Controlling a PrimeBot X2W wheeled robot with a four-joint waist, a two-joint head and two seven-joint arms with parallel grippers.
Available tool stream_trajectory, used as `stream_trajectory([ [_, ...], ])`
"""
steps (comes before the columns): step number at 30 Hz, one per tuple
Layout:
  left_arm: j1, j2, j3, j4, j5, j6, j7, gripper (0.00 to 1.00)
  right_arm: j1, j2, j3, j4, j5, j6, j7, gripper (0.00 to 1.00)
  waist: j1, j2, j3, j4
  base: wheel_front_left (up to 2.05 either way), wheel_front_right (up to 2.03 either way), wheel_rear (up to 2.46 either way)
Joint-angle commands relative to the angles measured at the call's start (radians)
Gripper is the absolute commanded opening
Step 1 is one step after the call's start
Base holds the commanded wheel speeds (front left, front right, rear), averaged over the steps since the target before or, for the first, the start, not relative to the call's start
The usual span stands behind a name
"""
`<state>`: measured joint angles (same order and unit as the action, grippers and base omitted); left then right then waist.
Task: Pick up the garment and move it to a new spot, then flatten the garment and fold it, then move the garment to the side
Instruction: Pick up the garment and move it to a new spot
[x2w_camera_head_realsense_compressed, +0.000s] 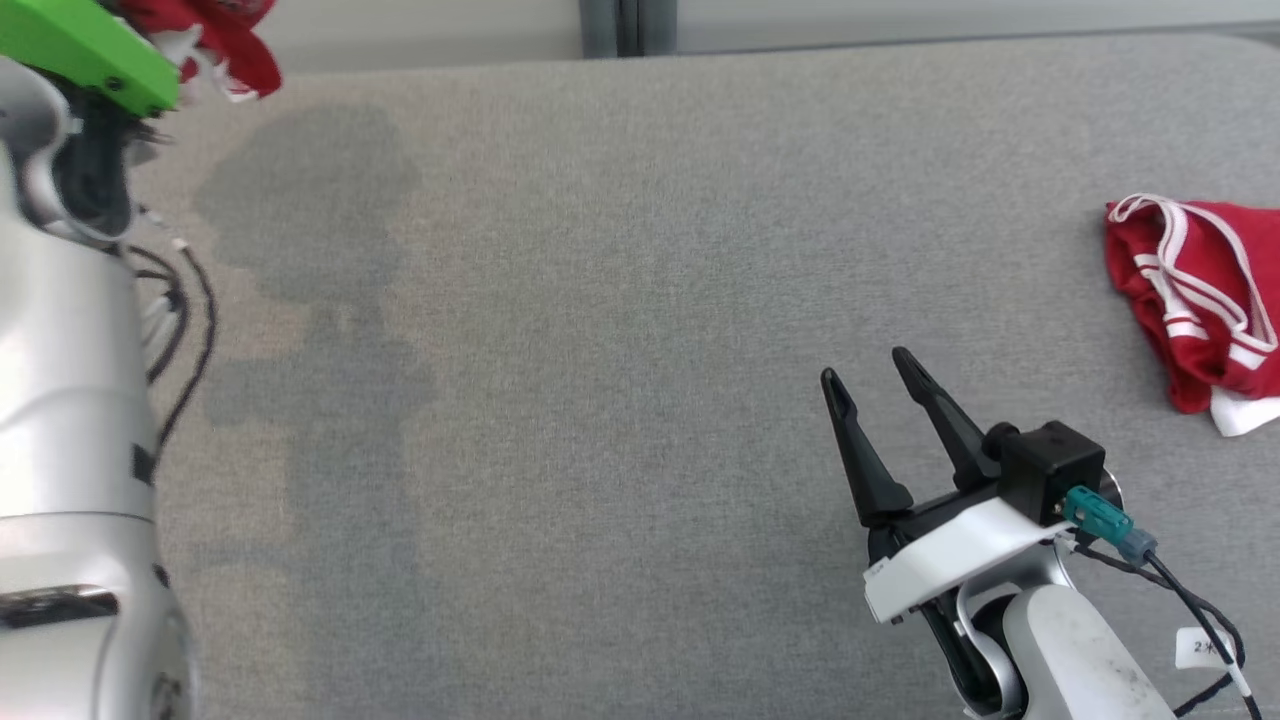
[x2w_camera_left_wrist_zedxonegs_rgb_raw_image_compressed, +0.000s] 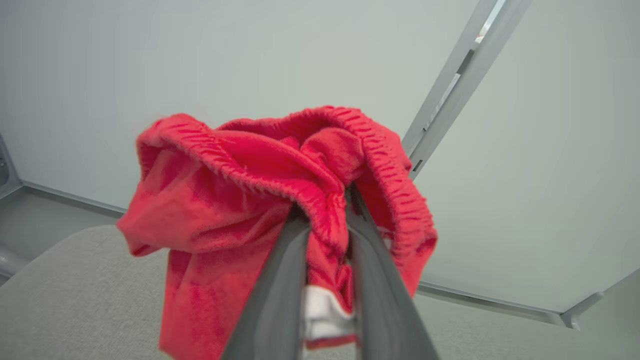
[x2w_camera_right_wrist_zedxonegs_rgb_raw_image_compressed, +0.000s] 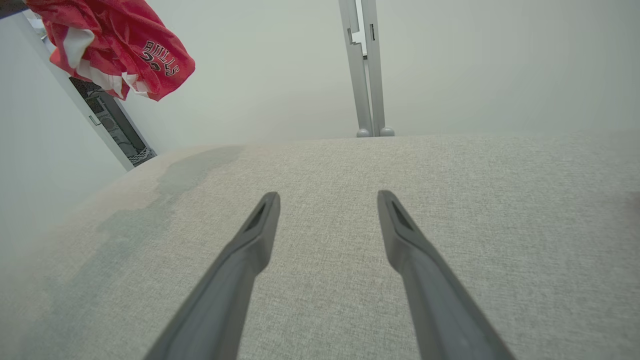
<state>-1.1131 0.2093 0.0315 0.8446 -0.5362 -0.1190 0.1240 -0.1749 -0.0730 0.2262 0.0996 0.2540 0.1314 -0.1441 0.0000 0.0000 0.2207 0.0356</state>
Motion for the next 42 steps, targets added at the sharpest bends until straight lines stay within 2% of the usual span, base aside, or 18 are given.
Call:
stream_trajectory([
  [1,0.034,-0.033,-0.009,-0.038,-0.017,-0.007,0.009,0.00,0.025,0.001,-0.002,0.008,0.009,-0.001,-0.006,1.00,0.0000,0.0000,-0.166,-0.084,0.00,0.00,0.00],
  [4,0.095,-0.105,-0.027,-0.164,-0.064,-0.008,0.026,0.00,0.044,0.008,-0.013,0.010,0.006,-0.001,-0.006,1.00,0.0000,0.0000,-0.175,-0.123,0.00,0.00,0.00],
  [6,0.150,-0.129,-0.043,-0.225,-0.081,-0.006,0.027,0.00,0.050,0.012,-0.014,0.009,0.008,-0.001,-0.007,1.00,0.0000,0.0000,-0.176,-0.153,0.00,0.00,0.00],
  [11,0.298,-0.156,-0.143,-0.363,-0.109,0.021,0.020,0.00,0.050,0.017,-0.013,0.000,0.006,-0.001,-0.002,1.00,0.0000,0.0000,-0.166,-0.239,0.00,0.00,0.00],
  [14,0.386,-0.158,-0.244,-0.413,-0.167,0.058,0.006,0.00,0.040,0.018,-0.010,-0.002,-0.007,-0.001,0.002,1.00,0.0000,0.0000,-0.150,-0.289,0.00,0.00,0.00],
  [18,0.478,-0.155,-0.372,-0.436,-0.246,0.115,-0.026,0.00,0.023,0.020,-0.004,-0.002,-0.003,-0.001,-0.006,1.00,0.0000,0.0000,-0.130,-0.342,0.00,0.00,0.00],
  [21,0.530,-0.155,-0.454,-0.417,-0.262,0.147,-0.056,0.00,0.019,0.021,0.002,0.005,0.005,-0.001,-0.015,1.00,0.0000,0.0000,-0.114,-0.374,0.00,0.00,0.00],
  [28,0.587,-0.154,-0.545,-0.268,-0.217,0.180,-0.101,0.00,0.012,0.023,0.005,0.025,0.023,-0.001,-0.039,1.00,0.0000,0.0000,-0.093,-0.401,0.00,0.00,0.00],
  [29,0.586,-0.151,-0.552,-0.247,-0.208,0.180,-0.113,0.24,0.015,0.023,0.000,0.028,0.024,-0.001,-0.044,1.00,0.0000,0.0000,-0.092,-0.396,0.00,0.00,0.00],
  [30,0.582,-0.144,-0.560,-0.234,-0.191,0.180,-0.130,1.00,0.016,0.023,-0.005,0.030,0.024,-0.001,-0.046,1.00,0.0000,0.0000,-0.092,-0.391,0.00,0.00,0.00],
  [37,0.585,-0.109,-0.605,-0.212,-0.112,0.120,-0.284,1.00,0.036,0.022,-0.060,0.031,0.006,-0.001,-0.050,1.00,0.0000,0.0000,-0.122,-0.294,0.00,0.00,0.00],
  [42,0.625,-0.075,-0.579,-0.265,-0.108,0.096,-0.359,1.00,0.051,0.022,-0.096,0.020,-0.003,-0.001,-0.044,1.00,0.0000,0.0000,-0.155,-0.211,0.00,0.00,0.00],
])
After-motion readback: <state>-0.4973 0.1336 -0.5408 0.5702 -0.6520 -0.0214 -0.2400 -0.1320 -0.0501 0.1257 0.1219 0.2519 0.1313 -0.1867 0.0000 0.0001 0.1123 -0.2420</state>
